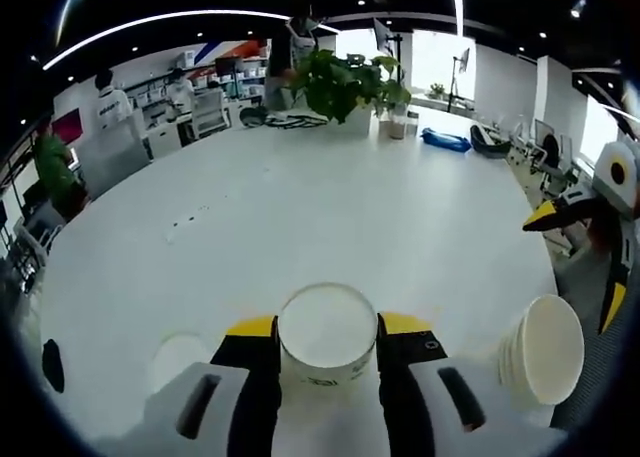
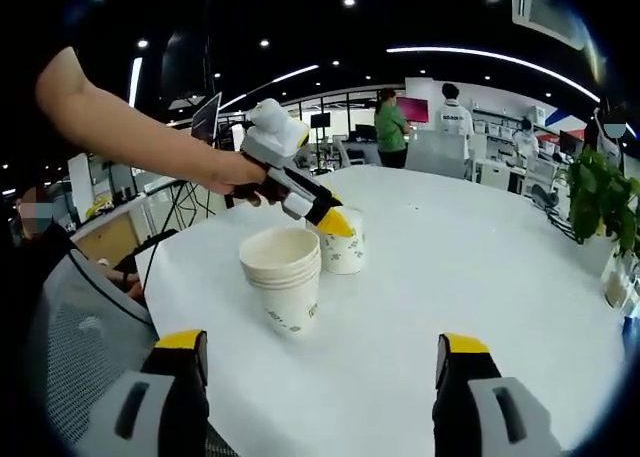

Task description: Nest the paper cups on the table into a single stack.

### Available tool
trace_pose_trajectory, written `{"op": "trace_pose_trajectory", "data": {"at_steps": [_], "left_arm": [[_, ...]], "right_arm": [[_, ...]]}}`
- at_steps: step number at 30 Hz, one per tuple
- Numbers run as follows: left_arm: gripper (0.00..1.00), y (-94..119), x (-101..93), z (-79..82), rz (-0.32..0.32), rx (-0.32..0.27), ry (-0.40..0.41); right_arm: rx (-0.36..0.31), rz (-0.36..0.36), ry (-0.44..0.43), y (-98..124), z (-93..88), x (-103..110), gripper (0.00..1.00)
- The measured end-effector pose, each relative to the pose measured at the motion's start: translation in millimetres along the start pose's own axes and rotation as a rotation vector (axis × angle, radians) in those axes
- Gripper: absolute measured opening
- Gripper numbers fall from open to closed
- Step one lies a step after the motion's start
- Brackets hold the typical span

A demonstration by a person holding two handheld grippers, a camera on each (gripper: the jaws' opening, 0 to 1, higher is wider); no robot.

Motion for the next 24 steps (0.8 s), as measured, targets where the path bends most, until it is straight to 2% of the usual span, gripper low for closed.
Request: {"op": "trace_pose_trajectory", "data": {"at_steps": [10, 17, 24], "left_arm": [[0.36, 9.0, -1.8, 6.2, -0.009, -0.033, -0.007], [0.36, 23.3, -9.2, 27.8, -0.006, -0.097, -0.015], [0.35, 29.5, -17.5, 38.7, -0.025, -0.158, 0.008]], "right_arm": [[-0.008, 0.001, -0.001, 0.5, 1.1, 0.4, 0.95], [-0.038, -0.021, -0.032, 3.5, 5.3, -4.5, 0.93], [-0.063, -0.039, -0.062, 5.0, 7.9, -7.8, 0.9]]}}
Point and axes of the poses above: the point that each gripper's makers call its tool centre point, and the gripper's own axes: y roughly backward along the fingers, x roughly to its left, z roughly out of its top, the point moved 10 cm from there along y, roughly backward along the fingers, and after that the axes turned 11 degrees about -x, right-handed, at the moved point
